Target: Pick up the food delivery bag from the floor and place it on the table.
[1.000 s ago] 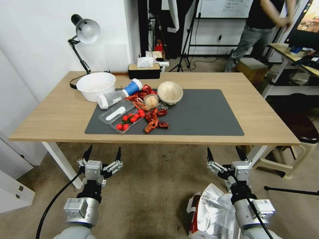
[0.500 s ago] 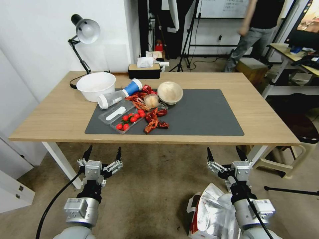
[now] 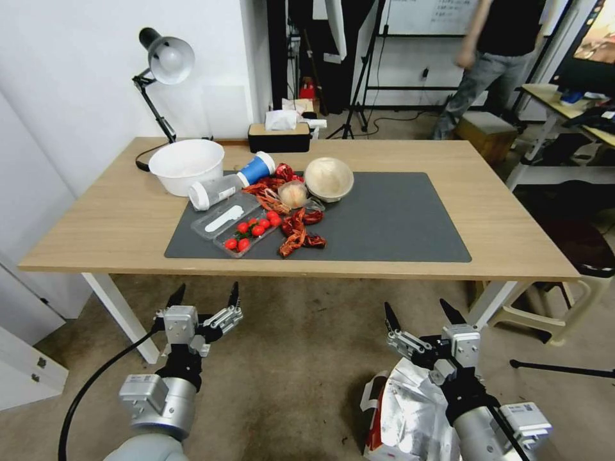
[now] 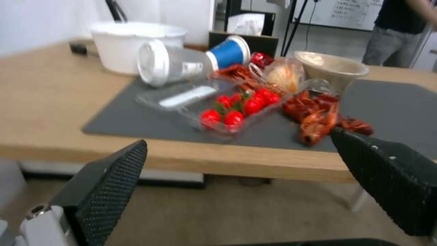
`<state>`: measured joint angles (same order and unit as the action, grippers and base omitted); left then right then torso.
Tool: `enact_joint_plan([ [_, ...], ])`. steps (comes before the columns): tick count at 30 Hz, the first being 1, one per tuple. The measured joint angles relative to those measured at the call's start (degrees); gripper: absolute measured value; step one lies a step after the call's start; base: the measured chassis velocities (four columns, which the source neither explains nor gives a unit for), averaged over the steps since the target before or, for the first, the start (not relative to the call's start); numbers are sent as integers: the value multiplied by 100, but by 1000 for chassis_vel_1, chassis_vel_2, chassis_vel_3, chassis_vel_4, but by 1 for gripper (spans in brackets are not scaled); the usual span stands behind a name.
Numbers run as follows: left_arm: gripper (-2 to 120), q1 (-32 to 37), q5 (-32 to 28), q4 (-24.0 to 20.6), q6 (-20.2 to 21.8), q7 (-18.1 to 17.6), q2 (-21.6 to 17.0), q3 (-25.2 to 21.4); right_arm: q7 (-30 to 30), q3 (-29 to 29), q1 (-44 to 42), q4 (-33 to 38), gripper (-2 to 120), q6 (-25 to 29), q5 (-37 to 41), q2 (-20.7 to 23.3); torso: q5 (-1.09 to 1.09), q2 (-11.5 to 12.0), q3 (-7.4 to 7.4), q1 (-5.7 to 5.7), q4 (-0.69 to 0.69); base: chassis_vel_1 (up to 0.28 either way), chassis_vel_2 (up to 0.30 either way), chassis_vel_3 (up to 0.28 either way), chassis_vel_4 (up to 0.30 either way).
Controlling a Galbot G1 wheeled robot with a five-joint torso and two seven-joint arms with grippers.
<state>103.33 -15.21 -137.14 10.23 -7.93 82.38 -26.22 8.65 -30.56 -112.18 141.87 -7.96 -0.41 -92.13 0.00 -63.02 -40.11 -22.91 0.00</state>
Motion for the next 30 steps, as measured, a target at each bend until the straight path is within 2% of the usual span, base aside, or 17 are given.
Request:
enact_joint_plan([
  [1,100,13,-237,-91,153,-168,-55,100,-8,-1,0,0,100,15,-16,0,0,0,0,0,-1,0,0,0,0],
  [6,100,47,-496,-121,152,-481,-101,160,-43,-2,-2,0,100,83,-73,0,-1,0,0,-1,0,0,0,0,0],
  [16,100,63,-569,-153,267,-622,-95,162,-87,12,-23,0,100,144,-70,0,0,69,33,31,0,0,0,0,0],
  [30,100,74,-534,-174,295,-638,-95,145,-89,37,-17,-22,100,152,-69,0,0,523,291,229,0,0,0,0,0],
])
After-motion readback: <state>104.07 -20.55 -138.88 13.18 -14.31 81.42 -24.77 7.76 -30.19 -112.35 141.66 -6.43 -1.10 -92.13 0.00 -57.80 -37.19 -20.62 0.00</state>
